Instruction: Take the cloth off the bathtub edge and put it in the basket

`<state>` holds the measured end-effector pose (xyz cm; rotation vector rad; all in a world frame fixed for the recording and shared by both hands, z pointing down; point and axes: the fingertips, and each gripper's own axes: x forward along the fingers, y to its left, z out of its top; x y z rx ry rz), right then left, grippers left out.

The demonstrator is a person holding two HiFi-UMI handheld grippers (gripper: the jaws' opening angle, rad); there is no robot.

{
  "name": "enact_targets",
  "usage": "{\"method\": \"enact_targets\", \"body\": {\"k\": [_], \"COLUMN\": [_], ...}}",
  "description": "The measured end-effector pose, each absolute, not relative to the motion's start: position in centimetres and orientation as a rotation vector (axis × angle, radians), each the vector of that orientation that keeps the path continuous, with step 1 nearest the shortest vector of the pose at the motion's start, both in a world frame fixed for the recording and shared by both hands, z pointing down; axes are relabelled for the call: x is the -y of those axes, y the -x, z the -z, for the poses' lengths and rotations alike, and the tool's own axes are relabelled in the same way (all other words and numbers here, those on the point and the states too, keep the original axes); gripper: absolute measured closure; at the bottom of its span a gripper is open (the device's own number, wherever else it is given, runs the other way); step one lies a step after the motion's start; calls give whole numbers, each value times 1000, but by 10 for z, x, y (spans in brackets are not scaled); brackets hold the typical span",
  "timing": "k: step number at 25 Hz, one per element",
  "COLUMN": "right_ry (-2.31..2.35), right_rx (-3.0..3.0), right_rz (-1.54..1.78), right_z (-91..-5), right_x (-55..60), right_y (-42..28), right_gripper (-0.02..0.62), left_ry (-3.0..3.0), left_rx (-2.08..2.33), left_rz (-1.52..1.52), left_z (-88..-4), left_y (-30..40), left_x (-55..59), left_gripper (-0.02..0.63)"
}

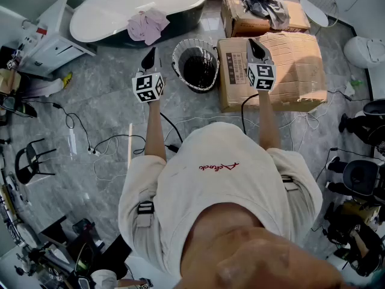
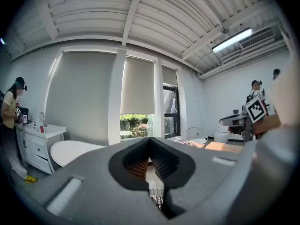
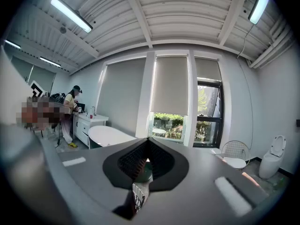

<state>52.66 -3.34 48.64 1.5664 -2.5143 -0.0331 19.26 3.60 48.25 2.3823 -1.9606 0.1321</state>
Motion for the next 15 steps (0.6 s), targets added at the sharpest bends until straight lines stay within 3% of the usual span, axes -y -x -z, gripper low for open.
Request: {"method": "enact_targets", "body": {"k": [15], "right_ry": [-1571], "right_rx": [2544], "right_rz": [-3], "right_z": [-494], "right_x": [37], "right_y": [-541], "right_gripper": [588], "left_ry": [-2371], "left_rx": [1965], "left_rz": [-171], "left_z": [-488], "left_y": [-207], "left_x": [-36], "left_gripper": [606]}}
